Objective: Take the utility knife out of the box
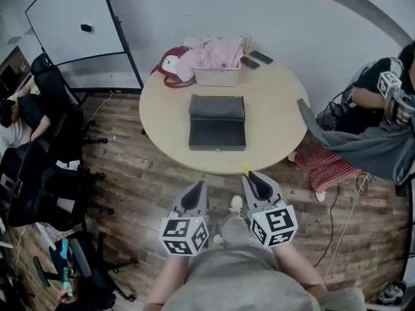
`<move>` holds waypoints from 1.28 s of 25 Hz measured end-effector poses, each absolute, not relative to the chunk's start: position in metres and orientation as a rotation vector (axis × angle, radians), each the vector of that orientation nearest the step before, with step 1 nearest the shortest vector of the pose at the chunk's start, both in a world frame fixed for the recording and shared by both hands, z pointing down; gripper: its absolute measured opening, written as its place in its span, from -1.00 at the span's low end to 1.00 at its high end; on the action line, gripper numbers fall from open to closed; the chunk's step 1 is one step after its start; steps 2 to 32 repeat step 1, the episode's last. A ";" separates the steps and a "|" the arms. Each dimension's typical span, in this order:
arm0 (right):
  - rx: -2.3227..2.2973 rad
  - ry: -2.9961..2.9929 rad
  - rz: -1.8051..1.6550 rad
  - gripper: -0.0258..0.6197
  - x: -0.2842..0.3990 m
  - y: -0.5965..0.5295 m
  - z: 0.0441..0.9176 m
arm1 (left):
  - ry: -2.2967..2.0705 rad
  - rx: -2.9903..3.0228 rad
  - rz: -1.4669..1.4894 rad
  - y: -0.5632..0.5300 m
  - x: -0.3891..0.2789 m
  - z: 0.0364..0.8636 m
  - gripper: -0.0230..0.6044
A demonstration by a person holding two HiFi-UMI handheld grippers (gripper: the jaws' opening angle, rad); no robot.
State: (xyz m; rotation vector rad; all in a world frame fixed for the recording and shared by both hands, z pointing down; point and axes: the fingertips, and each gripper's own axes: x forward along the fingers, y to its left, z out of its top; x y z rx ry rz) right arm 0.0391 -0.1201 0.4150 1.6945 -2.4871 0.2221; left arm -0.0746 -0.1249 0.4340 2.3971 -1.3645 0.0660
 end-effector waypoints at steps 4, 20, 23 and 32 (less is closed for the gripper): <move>1.693 -2.487 0.219 -0.79 0.039 -0.121 0.415 | -1.364 2.397 0.065 -0.125 -0.074 0.434 -0.91; 1.693 -2.487 0.219 -0.79 0.039 -0.121 0.415 | -1.364 2.397 0.065 -0.125 -0.074 0.434 -0.91; 1.693 -2.487 0.219 -0.79 0.039 -0.121 0.415 | -1.364 2.397 0.065 -0.125 -0.074 0.434 -0.91; 1.693 -2.487 0.219 -0.79 0.039 -0.121 0.415 | -1.364 2.397 0.065 -0.125 -0.074 0.434 -0.91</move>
